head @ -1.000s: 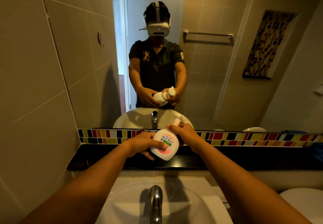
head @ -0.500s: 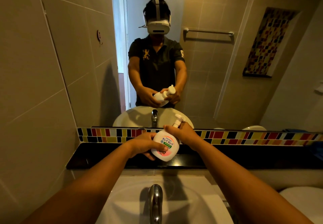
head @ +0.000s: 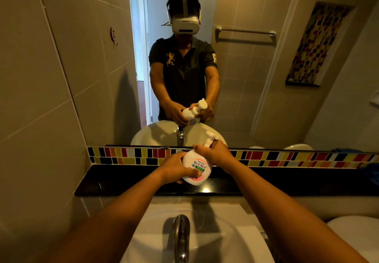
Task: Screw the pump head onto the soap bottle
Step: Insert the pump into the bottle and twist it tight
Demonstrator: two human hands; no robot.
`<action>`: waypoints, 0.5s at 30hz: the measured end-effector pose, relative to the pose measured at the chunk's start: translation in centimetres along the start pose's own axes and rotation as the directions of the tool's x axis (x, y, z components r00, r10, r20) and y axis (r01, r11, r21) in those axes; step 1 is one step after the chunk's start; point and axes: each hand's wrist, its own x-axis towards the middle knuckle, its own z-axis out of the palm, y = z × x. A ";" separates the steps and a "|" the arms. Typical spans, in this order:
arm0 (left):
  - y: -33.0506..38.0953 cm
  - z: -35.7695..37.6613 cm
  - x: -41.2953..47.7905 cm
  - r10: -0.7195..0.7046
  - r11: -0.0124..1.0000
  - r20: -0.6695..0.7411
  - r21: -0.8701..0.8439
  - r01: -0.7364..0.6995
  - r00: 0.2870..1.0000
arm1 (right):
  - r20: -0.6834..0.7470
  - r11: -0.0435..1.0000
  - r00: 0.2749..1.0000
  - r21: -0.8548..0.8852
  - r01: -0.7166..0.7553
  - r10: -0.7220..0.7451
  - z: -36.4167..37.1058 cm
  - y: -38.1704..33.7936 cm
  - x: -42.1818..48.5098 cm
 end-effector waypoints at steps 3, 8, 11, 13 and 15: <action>-0.3 0.6 0.4 -0.002 1.000 -0.029 -0.002 0.002 1.000 | 0.002 0.999 1.000 -0.030 -0.018 0.018 0.0 0.1 0.3; -1.2 1.3 1.1 -0.015 0.998 -0.063 -0.063 0.011 0.998 | -0.005 0.995 0.999 -0.095 -0.037 0.037 0.6 1.0 1.2; -1.9 1.0 1.5 -0.053 0.988 -0.035 -0.146 0.048 0.998 | 0.019 0.998 0.999 -0.051 -0.036 0.037 1.2 1.9 1.7; -2.5 0.8 1.8 -0.079 0.977 -0.027 -0.201 0.072 0.997 | 0.062 0.999 0.997 -0.006 -0.042 0.042 1.4 2.3 1.7; -3.2 0.6 2.2 -0.105 0.968 -0.032 -0.234 0.095 0.994 | 0.123 0.997 0.991 0.056 -0.051 0.044 1.5 2.8 1.6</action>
